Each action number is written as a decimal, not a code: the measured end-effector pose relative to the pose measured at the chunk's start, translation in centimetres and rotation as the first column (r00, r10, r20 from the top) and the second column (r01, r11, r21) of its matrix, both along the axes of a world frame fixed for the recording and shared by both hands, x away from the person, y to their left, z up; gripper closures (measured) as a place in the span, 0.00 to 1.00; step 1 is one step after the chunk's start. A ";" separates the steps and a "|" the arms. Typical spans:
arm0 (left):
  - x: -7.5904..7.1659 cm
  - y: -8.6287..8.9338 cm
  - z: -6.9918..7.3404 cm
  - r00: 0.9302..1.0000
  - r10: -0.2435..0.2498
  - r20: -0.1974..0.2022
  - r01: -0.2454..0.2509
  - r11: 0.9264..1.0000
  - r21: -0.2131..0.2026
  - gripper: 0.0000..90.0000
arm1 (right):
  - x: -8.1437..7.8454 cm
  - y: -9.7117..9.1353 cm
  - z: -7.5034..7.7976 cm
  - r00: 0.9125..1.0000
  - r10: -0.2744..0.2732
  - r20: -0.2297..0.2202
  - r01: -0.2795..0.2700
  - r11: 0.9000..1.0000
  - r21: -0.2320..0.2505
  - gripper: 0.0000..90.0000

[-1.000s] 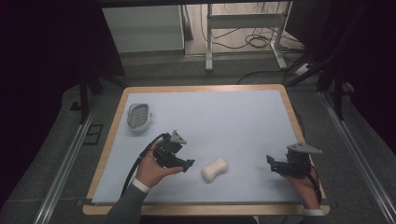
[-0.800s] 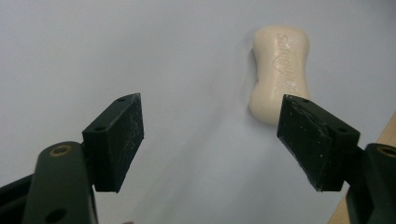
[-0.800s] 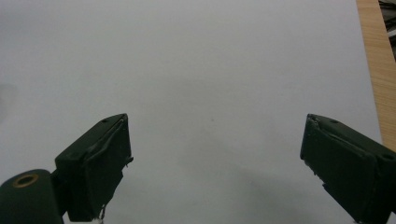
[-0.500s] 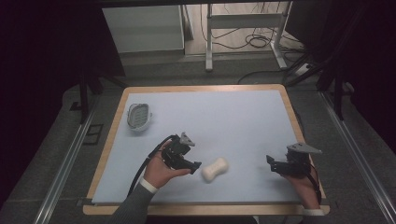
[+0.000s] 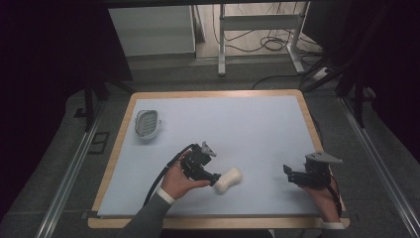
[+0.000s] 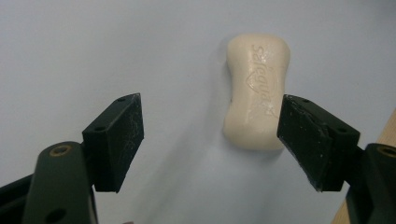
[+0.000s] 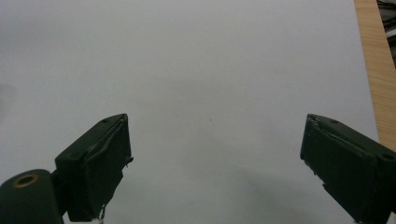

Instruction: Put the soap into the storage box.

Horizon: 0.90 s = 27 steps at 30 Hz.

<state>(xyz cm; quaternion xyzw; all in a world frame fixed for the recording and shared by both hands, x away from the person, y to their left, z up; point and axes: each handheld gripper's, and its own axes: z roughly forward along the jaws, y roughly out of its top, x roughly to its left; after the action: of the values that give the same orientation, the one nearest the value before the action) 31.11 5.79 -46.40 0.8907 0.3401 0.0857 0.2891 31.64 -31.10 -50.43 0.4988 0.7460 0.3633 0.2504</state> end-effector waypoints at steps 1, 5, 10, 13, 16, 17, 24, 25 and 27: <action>0.1 -0.2 0.0 1.000 -0.006 -0.001 0.006 1.000 0.004 0.26 | 0.0 0.0 0.0 1.000 0.000 -0.003 0.000 1.000 -0.001 0.10; 0.1 -0.8 -0.1 1.000 -0.017 -0.007 0.017 1.000 0.003 0.26 | 0.0 0.0 0.0 1.000 0.001 -0.004 -0.001 1.000 -0.002 0.09; 0.2 -1.6 -0.4 0.999 -0.039 -0.022 0.040 0.999 0.005 0.27 | 0.0 0.0 -0.1 1.000 0.000 -0.004 0.000 1.000 -0.004 0.09; 0.3 -2.1 -0.6 0.998 -0.051 -0.033 0.052 0.999 0.014 0.28 | 0.1 -0.1 -0.2 1.000 -0.001 -0.005 0.001 1.000 -0.005 0.10; 0.5 -2.3 -0.8 0.998 -0.052 -0.040 0.053 0.998 0.017 0.28 | 0.1 0.0 -0.2 1.000 -0.003 -0.005 0.003 1.000 -0.011 0.09; 0.6 -2.5 -0.9 0.998 -0.055 -0.043 0.056 0.998 0.022 0.28 | 0.1 0.0 -0.2 1.000 -0.002 -0.004 0.002 1.000 -0.011 0.09; 1.2 -4.0 -1.9 0.994 -0.079 -0.079 0.082 0.996 0.041 0.28 | 0.1 0.0 -0.3 1.000 0.000 -0.006 0.000 1.000 -0.014 0.09; 1.3 -4.2 -2.0 0.993 -0.084 -0.084 0.089 0.995 0.052 0.28 | 0.1 0.0 -0.3 1.000 -0.001 -0.005 0.001 1.000 -0.015 0.09; 1.4 -4.6 -2.3 0.992 -0.087 -0.093 0.093 0.994 0.060 0.28 | 0.1 0.0 -0.3 1.000 0.000 -0.006 0.000 1.000 -0.018 0.09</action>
<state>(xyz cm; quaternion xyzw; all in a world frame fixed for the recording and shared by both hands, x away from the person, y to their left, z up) 32.54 1.23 -48.66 0.9169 0.3095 0.0432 0.2484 31.76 -31.14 -50.76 0.4978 0.7498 0.3552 0.2526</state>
